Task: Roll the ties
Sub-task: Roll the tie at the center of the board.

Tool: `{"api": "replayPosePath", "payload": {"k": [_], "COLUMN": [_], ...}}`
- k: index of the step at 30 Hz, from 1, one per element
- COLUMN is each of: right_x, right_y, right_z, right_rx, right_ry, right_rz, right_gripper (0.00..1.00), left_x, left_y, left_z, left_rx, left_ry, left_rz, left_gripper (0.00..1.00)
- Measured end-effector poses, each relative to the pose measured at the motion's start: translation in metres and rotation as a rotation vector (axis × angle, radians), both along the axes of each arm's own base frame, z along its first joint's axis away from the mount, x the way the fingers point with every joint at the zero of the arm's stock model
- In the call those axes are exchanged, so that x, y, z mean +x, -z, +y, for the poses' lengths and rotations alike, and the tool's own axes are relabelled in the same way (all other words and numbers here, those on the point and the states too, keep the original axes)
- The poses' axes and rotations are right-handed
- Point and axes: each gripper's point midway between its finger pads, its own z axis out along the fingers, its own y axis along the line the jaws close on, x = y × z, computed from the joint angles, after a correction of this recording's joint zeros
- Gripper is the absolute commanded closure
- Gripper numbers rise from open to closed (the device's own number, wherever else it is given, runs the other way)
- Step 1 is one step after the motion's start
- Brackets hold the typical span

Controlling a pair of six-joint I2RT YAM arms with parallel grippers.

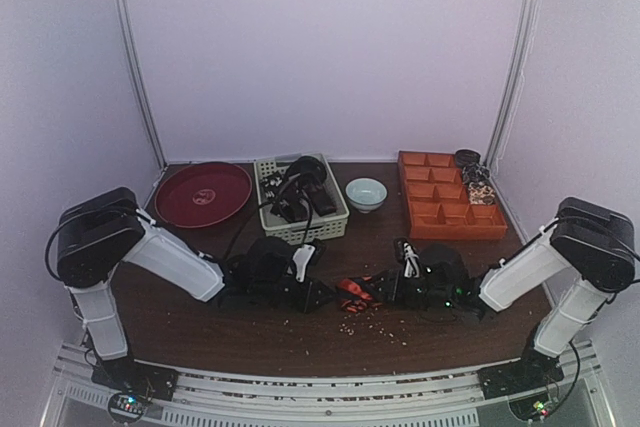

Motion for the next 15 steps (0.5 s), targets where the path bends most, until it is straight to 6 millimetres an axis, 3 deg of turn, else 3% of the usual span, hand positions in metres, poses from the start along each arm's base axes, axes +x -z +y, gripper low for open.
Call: {"api": "replayPosePath", "payload": {"k": [10, 15], "right_x": [0.006, 0.009], "right_y": [0.003, 0.006], "right_z": [-0.005, -0.008], "right_rx": [0.009, 0.010], "right_ry": [-0.031, -0.038], "right_rz": [-0.022, -0.020], "right_gripper": [0.61, 0.58], "left_x": [-0.003, -0.002], "left_y": [-0.028, -0.029], "left_z": [-0.032, -0.041], "left_rx": [-0.101, -0.106], "left_ry": [0.085, 0.099], "left_rz": [-0.027, -0.038], "left_gripper": [0.78, 0.78]}}
